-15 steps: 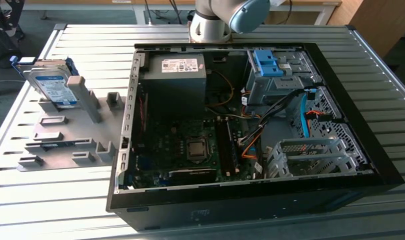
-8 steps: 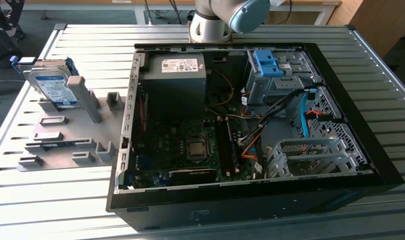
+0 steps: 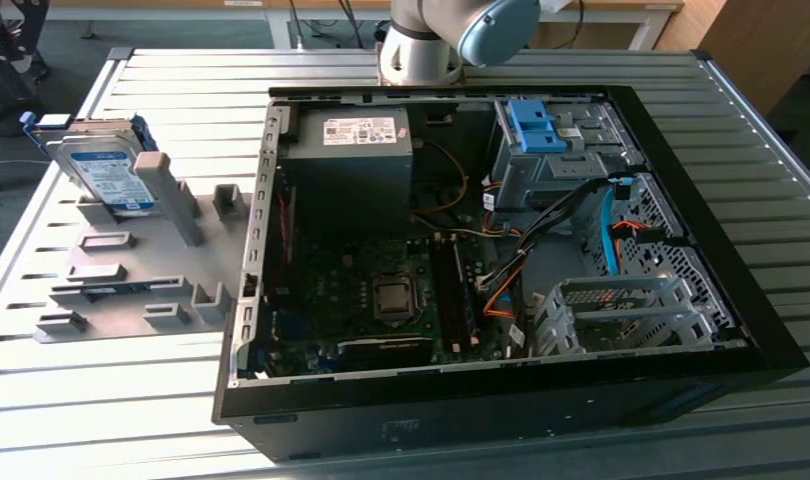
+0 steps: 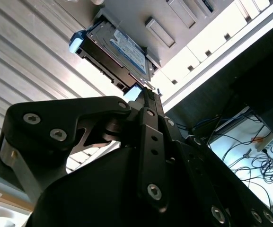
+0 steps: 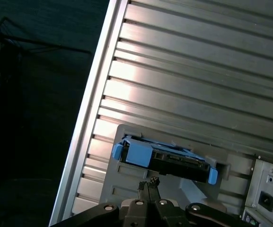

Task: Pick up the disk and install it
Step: 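Pick up the disk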

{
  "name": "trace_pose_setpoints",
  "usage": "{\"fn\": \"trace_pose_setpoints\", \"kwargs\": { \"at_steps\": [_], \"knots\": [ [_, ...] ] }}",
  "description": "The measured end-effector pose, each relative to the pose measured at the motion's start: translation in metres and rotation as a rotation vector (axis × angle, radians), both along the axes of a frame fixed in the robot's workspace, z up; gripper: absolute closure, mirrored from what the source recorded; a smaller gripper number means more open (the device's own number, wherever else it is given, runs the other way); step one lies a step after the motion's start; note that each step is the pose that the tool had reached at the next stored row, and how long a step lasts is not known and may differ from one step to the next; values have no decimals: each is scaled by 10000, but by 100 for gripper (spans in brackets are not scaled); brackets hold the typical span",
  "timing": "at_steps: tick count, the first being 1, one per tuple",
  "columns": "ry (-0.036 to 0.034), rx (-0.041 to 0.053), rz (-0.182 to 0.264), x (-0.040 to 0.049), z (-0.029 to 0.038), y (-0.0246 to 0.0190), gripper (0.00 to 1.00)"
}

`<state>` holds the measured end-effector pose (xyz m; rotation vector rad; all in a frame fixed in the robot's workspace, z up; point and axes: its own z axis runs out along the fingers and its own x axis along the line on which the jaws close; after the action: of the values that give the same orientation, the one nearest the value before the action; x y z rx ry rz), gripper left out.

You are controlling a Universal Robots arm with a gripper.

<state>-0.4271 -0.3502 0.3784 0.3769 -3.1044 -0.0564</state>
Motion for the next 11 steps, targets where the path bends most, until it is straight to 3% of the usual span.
{"fn": "trace_pose_setpoints", "kwargs": {
  "at_steps": [11],
  "knots": [
    [-2,0,471,0,0,0,89]
  ]
}}
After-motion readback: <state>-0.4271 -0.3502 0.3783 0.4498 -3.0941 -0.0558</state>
